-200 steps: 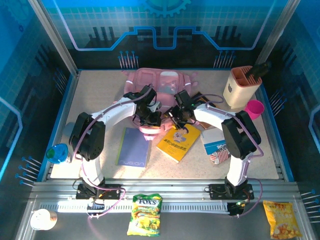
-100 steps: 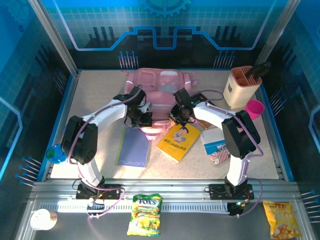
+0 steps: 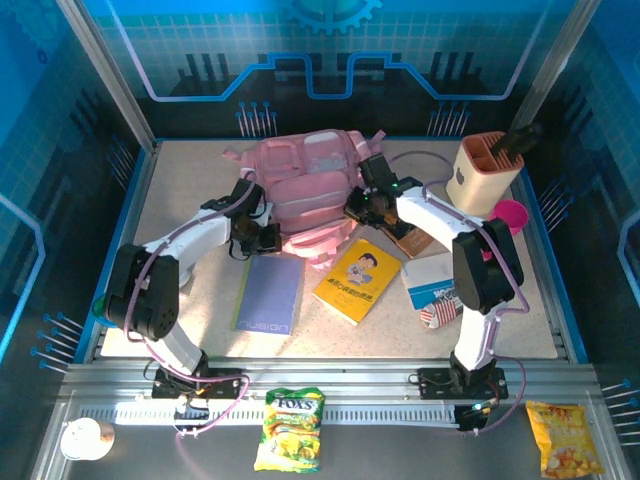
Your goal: Pack the student bag
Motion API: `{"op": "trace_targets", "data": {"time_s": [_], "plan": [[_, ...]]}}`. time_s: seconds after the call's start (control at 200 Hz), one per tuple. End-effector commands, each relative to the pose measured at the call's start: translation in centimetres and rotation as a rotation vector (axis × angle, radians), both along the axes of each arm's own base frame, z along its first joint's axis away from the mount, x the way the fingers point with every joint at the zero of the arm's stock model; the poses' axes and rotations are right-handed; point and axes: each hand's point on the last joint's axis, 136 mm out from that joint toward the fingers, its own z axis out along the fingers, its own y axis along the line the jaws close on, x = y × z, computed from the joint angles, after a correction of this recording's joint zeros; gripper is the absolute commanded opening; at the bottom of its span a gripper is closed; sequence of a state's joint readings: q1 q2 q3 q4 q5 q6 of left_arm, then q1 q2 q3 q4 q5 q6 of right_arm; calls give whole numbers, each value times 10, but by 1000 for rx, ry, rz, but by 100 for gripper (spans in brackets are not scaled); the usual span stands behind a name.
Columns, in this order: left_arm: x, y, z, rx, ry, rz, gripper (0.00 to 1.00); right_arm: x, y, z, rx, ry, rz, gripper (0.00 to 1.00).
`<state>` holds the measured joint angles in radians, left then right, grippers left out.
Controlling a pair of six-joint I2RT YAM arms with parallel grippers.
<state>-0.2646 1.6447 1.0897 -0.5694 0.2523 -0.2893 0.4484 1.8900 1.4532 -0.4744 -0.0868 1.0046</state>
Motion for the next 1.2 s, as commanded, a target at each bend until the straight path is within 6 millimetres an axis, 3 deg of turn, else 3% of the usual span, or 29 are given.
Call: {"op": "trace_targets", "data": {"time_s": [0.0,0.14,0.24,0.38,0.5,0.64,0.755,1.036,1.196], "plan": [[-14,-2,0,-20,36,14,0,36,-8,24,-40,-153,44,11],[-12,-26,4,-52,28,-38,0,35,-13,22,-28,-173,54,33],[-8,-44,8,-83,29,-66,0,26,-20,34,-19,-217,37,47],[-1,-66,14,-113,23,-107,0,-6,-31,36,-4,-177,-23,67],[2,-80,18,-135,19,-135,0,-41,-31,25,-7,-98,-74,78],[3,-89,16,-146,29,-148,0,-64,-17,7,27,9,-123,81],[4,-91,15,-145,30,-150,0,-72,-4,-12,27,115,-160,81],[-3,-87,9,-135,48,-146,0,-67,11,-34,-6,194,-197,84],[-5,-87,6,-135,57,-148,0,-64,18,-49,4,230,-201,76]]}}
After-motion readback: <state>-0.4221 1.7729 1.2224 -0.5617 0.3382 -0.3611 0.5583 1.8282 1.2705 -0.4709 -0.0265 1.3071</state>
